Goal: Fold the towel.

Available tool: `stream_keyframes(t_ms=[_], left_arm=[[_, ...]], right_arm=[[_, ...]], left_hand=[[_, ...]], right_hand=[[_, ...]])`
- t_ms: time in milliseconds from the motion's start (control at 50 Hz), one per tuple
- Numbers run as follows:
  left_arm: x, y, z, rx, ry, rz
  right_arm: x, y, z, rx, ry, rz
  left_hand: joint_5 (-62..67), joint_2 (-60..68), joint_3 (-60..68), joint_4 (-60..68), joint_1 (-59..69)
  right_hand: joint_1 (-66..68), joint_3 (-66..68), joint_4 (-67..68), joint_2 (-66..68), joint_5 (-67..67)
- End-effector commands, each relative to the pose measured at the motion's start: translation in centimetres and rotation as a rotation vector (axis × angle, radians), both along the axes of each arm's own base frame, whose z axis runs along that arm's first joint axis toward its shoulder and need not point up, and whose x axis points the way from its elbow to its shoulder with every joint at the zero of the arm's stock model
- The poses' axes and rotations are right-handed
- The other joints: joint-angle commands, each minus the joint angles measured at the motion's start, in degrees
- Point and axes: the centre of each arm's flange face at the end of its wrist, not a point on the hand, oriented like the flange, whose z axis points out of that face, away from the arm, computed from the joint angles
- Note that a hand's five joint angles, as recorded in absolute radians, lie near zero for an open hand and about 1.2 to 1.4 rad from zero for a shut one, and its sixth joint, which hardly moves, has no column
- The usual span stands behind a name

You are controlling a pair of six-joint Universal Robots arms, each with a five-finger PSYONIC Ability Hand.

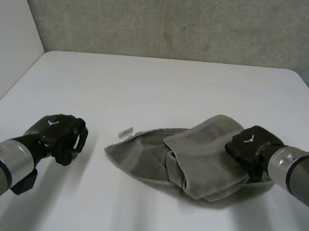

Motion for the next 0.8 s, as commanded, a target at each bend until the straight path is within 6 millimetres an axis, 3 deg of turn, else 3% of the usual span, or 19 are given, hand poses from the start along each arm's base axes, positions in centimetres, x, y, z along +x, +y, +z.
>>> stream_keyframes(t_ms=[20,40,100,140,160,200,240,260,280,300,320,340,420,480,600,760,800], left_arm=[[-0.9,-0.5,1.0,-0.059,0.030,-0.049],[-1.4,-0.8,1.5,-0.091,0.038,-0.068],[-2.3,-0.9,1.7,-0.117,0.052,-0.095],[-4.7,-1.3,1.9,-0.164,0.070,-0.167],[-4.7,-1.3,1.9,-0.164,0.070,-0.168],[-7.4,-1.4,2.2,-0.202,0.084,-0.244],[-8.6,-1.5,2.0,-0.205,0.088,-0.276],[-9.8,-1.7,1.7,-0.203,0.093,-0.306],[-9.8,-1.7,1.7,-0.203,0.093,-0.306],[-11.0,-2.0,1.4,-0.204,0.096,-0.331],[-11.0,-2.0,1.4,-0.204,0.096,-0.331],[-12.3,-2.1,0.9,-0.201,0.098,-0.360],[-15.9,-1.7,-1.3,-0.155,0.089,-0.446],[-17.4,-1.7,-2.7,-0.117,0.077,-0.476],[-18.9,-1.6,-4.6,-0.070,0.057,-0.504],[-20.2,-1.9,-6.8,-0.029,0.033,-0.524],[-20.5,-2.1,-7.0,-0.032,0.037,-0.526]], right_arm=[[-1.3,-1.3,2.4,-0.111,-0.014,-0.076],[-1.9,-1.5,2.5,-0.117,0.001,-0.108],[-2.8,-1.9,2.1,-0.116,0.046,-0.157],[-3.5,-2.2,2.0,-0.120,0.081,-0.179],[-3.5,-2.2,2.0,-0.120,0.081,-0.179],[-5.1,-2.9,1.4,-0.126,0.167,-0.219],[-5.8,-3.3,1.3,-0.123,0.196,-0.236],[-6.1,-3.6,1.4,-0.131,0.200,-0.244],[-6.1,-3.6,1.4,-0.131,0.200,-0.244],[-6.0,-3.7,1.6,-0.143,0.189,-0.240],[-6.0,-3.7,1.6,-0.143,0.189,-0.240],[-5.9,-4.0,1.8,-0.161,0.170,-0.235],[-5.2,-4.6,2.8,-0.230,0.078,-0.217],[-4.5,-4.3,3.7,-0.246,-0.022,-0.198],[-3.3,-3.4,3.8,-0.194,-0.149,-0.120],[-1.7,-1.9,1.3,-0.073,-0.198,0.005],[-0.4,-1.4,-0.7,-0.002,-0.192,0.050]], left_hand=[[-39.6,-30.9,-33.2,-31.7,-26.1],[-50.0,-41.4,-43.7,-42.2,-36.6],[-54.9,-46.2,-48.5,-47.0,-41.4],[-59.4,-50.7,-53.0,-51.5,-45.9],[-59.4,-50.7,-53.0,-51.5,-45.9],[-64.4,-55.8,-58.1,-56.6,-50.9],[-64.6,-56.0,-58.2,-56.7,-51.1],[-65.6,-57.0,-59.2,-57.7,-52.1],[-65.6,-57.0,-59.2,-57.8,-52.1],[-66.6,-58.0,-60.2,-58.8,-53.1],[-66.6,-58.0,-60.3,-58.8,-53.1],[-67.6,-59.0,-61.3,-59.8,-54.1],[-68.1,-59.5,-61.8,-60.3,-54.7],[-68.0,-59.3,-61.6,-60.1,-54.5],[-67.5,-58.8,-61.1,-59.6,-54.0],[-67.1,-58.5,-60.8,-59.3,-53.7],[-67.1,-58.5,-60.8,-59.3,-53.7]], right_hand=[[4.8,3.8,3.8,5.4,3.4],[4.8,3.8,3.8,5.4,3.4],[4.8,3.8,3.8,5.4,3.4],[4.8,3.8,3.8,5.4,3.4],[4.8,3.8,3.8,5.4,3.4],[4.8,3.8,3.8,5.4,3.4],[4.7,3.7,3.7,5.2,3.3],[-22.1,-23.1,-23.1,-21.6,-23.5],[-22.4,-23.4,-23.4,-21.8,-23.8],[-60.6,-61.5,-61.6,-60.0,-61.9],[-60.9,-61.9,-61.9,-60.4,-62.3],[-65.2,-66.2,-66.2,-64.6,-66.6],[-65.2,-66.2,-66.2,-64.6,-66.6],[-65.2,-66.2,-66.2,-64.6,-66.6],[-65.2,-66.2,-66.2,-64.6,-66.6],[-65.2,-66.2,-66.2,-64.6,-66.6],[-65.2,-66.2,-66.2,-64.6,-66.6]])
